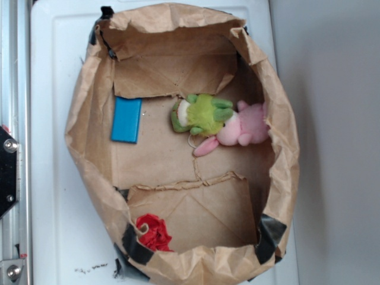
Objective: Grab the green animal.
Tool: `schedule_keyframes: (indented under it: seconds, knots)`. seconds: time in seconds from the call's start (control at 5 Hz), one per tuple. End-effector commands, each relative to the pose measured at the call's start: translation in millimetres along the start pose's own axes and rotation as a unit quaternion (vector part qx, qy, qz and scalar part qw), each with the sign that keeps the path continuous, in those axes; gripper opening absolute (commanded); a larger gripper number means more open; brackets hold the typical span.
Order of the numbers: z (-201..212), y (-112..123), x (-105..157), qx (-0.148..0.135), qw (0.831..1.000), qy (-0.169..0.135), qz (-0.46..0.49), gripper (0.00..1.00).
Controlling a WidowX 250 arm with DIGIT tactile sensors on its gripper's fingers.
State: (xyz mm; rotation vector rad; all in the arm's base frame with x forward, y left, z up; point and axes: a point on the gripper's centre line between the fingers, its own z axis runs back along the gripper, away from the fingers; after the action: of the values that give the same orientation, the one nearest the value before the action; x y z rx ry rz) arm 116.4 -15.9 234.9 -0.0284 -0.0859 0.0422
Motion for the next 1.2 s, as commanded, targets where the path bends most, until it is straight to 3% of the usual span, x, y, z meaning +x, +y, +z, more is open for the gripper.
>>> schedule_keyframes:
  seconds: [0.0, 0.2, 0.4, 0.6, 0.8, 1.0]
  knots:
    - [0.0, 0.0, 0.0, 0.0, 1.0, 0.0, 0.0, 1.0]
    - [-14.8, 0.4, 49.0, 0.017, 1.0, 0.021, 0.001, 1.0]
    - [-29.2, 11.6, 98.5, 0.029, 1.0, 0.001, 0.012, 1.0]
    - [-38.9, 22.9, 139.8, 0.004, 0.999, -0.032, 0.007, 1.0]
    - [-45.0, 21.8, 157.1, 0.004, 0.997, -0.075, -0.003, 1.0]
    - [-71.4, 40.6, 188.3, 0.0, 0.998, -0.068, 0.013, 1.0]
